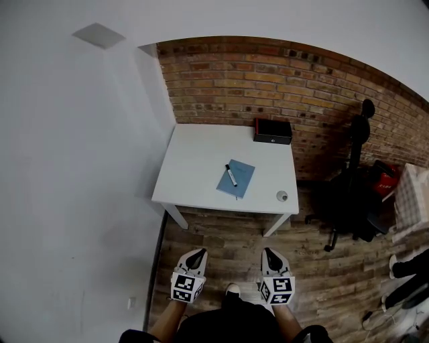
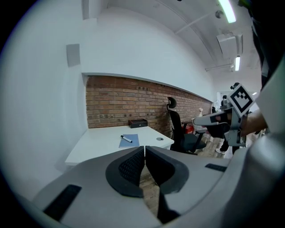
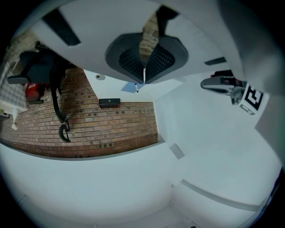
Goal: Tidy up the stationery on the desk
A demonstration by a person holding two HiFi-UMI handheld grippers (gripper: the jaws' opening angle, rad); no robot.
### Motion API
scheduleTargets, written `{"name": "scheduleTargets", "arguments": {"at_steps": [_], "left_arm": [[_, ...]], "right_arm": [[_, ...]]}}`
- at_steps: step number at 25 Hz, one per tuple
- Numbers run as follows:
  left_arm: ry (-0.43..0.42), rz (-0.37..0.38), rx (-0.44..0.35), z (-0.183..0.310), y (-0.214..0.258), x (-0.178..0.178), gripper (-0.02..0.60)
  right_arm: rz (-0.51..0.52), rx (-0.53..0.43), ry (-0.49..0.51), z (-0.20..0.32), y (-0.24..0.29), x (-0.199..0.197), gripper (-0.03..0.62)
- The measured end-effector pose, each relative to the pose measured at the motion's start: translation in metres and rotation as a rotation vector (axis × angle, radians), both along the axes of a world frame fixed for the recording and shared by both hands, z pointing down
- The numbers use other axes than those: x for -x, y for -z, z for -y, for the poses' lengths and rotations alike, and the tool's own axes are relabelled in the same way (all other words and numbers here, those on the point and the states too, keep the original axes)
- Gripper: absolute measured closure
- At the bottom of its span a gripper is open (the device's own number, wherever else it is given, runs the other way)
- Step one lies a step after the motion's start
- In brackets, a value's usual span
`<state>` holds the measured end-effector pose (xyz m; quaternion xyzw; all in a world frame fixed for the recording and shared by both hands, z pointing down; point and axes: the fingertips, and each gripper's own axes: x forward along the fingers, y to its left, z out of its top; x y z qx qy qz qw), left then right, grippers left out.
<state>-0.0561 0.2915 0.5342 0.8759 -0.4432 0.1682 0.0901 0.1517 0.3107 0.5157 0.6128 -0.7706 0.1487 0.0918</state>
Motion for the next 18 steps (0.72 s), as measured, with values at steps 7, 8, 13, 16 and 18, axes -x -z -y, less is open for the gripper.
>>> {"name": "scheduleTargets", "arguments": {"at_steps": [7,8,13,16,18], "left_arm": [[0.026,0.006,-0.014,0.036,0.004,-0.02,0.563],[0.027,0.005,-0.014,0.039,0.006,-0.024,0.563],[0.024,0.012,-0.004,0.046,0.005,-0.03,0.563],[0.034,0.013,0.002,0.05,0.004,-0.027,0.563],[0.044,0.013,0.004,0.055,0.001,-0.024,0.563]], "right_arm": [[0.007,0.009,0.027,0.033,-0.008,-0.02,0.569],[0.009,0.008,0.031,0.037,-0.007,-0.022,0.569],[0.021,-0.002,0.04,0.051,-0.003,-0.023,0.569],[0.025,0.007,0.049,0.056,-0.007,-0.021,0.569],[0.027,0.01,0.053,0.059,-0.01,-0.02,0.569]]}}
